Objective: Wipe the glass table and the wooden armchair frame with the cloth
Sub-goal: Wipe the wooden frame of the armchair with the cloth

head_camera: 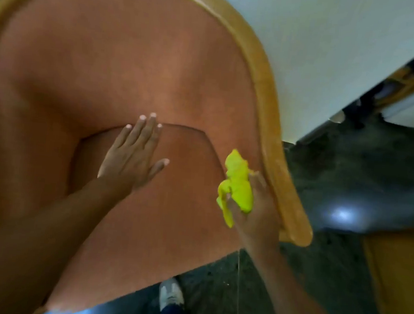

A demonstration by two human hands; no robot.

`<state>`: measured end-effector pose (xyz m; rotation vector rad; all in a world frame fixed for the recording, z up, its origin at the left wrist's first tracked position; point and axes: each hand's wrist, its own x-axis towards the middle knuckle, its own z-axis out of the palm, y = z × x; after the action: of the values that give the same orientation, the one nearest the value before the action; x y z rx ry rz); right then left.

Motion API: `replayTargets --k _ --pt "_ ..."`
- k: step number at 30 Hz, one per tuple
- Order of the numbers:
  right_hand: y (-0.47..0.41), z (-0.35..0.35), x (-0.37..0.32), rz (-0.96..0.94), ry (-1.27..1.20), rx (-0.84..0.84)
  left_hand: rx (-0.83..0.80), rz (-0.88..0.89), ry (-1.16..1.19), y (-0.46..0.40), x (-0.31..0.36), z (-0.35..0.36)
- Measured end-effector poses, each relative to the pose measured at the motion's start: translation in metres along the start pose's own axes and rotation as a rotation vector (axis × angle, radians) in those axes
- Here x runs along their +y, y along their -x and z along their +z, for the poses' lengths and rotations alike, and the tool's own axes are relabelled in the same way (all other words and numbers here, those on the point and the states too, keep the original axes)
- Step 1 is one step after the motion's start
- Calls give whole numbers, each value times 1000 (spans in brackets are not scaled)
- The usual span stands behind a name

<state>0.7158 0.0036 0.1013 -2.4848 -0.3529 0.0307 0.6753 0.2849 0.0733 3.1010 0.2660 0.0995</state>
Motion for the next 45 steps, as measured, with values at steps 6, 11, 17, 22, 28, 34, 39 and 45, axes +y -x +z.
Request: replayTargets --k 6,11,17,22,28,34,39,45 --pt "-113 -54 90 34 248 115 53 301 48 -142 149 -21" --pt "-98 -39 129 6 383 -134 -10 470 -44 -222 212 -18" --pt "-8 -67 161 66 389 -119 33 564 -136 -240 216 8" --pt "-110 -31 113 84 383 -106 22 676 -172 -246 207 -4" --pt "-115 -25 119 54 393 -128 17 687 -193 -253 200 -10" --pt "-46 -48 139 160 465 -95 15 678 -152 -251 200 -9" --pt "-147 -12 92 194 320 -45 36 660 -174 -249 203 -3" --pt "-95 -26 121 97 412 -60 41 659 -153 -250 203 -1"
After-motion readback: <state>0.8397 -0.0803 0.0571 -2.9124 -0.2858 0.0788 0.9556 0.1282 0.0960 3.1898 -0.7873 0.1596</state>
